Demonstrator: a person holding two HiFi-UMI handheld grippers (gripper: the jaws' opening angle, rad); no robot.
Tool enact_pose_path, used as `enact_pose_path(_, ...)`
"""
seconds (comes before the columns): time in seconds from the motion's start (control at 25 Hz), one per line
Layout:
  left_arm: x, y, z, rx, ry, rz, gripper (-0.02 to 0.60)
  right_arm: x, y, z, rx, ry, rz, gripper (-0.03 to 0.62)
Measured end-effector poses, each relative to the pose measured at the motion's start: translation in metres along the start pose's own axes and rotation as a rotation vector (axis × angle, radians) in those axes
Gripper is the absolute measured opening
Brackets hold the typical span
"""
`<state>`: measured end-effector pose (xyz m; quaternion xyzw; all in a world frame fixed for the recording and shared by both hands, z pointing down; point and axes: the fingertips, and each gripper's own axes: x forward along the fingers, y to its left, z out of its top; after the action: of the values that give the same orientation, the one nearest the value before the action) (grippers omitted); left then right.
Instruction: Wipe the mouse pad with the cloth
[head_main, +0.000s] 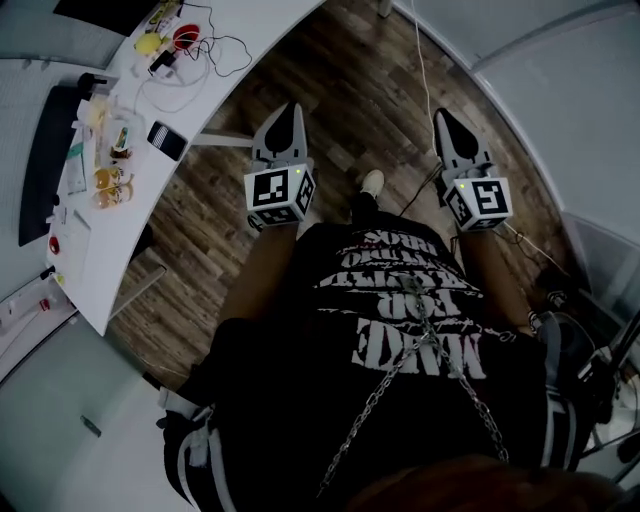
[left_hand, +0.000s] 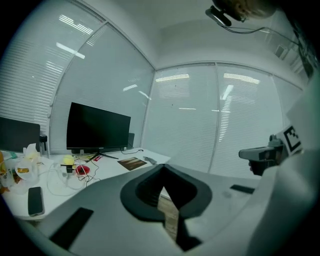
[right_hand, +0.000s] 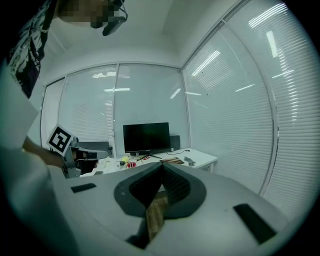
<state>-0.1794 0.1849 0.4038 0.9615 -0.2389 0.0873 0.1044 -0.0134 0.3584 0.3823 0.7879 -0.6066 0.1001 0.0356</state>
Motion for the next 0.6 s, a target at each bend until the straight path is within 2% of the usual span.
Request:
enact_pose_path(0.2,0.036,-0.018,0.029,0.026,-0.038,0.039,0.005,0.019,-0.048,0.031,-0.012,-0.059,0.033,0.002)
enact_pose_path(0.36,0.058,-0.039,0.049,0.055,-0.060,0.042,0.005,0.030,-0.074,0.046,0.003,-0.089,0.045,0.002)
enact_pose_path(0.6,0.058,-0.039,0.052,0.008,-0.060,0.070,0.005,0.031,-0.086,0.046,0.023,-0.113,0.066,0.002)
